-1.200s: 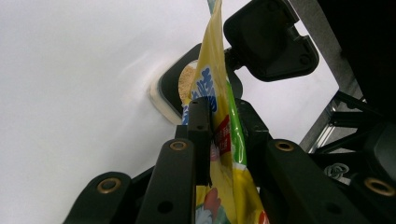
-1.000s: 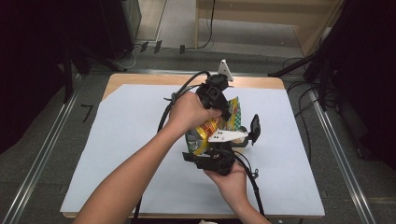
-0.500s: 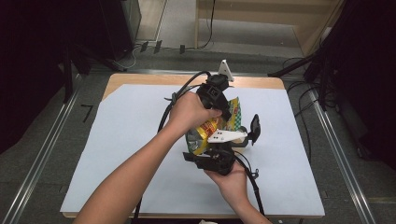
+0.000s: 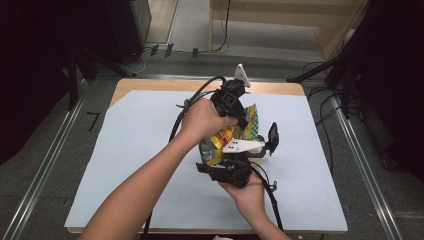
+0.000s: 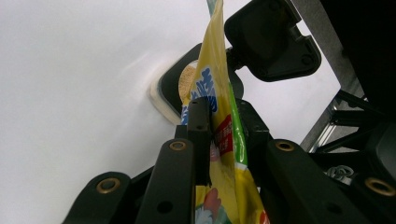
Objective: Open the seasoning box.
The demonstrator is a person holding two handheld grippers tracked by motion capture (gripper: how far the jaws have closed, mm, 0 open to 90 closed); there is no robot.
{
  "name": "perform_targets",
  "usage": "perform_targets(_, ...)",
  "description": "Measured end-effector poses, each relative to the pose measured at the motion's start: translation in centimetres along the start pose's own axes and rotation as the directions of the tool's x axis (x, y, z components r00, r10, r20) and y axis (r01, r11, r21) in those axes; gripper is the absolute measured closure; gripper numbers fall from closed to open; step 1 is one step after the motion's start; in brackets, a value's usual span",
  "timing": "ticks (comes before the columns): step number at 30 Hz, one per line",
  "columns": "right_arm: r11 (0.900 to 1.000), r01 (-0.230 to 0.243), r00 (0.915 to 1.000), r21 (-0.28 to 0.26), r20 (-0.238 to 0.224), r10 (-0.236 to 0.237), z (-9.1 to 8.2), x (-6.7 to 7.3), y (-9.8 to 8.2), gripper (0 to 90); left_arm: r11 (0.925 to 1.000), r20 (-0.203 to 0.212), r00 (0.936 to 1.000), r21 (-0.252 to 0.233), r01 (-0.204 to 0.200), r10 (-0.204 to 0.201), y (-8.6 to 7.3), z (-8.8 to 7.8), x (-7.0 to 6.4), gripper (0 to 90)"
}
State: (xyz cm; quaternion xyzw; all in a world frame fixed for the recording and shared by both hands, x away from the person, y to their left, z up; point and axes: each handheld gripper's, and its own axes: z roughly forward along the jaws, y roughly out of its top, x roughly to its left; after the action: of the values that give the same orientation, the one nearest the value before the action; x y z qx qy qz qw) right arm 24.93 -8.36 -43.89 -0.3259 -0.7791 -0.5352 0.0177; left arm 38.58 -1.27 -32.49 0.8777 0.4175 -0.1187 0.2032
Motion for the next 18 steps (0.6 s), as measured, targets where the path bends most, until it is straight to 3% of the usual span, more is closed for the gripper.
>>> perform_targets(18,1.0,-0.004,1.0,-0.007,0.001,0.004,-0.1,0.09,0.02,65.2,1.0,0.021,0.9998,0.003,0.004,-0.005,0.07,0.08,0.14,79.2)
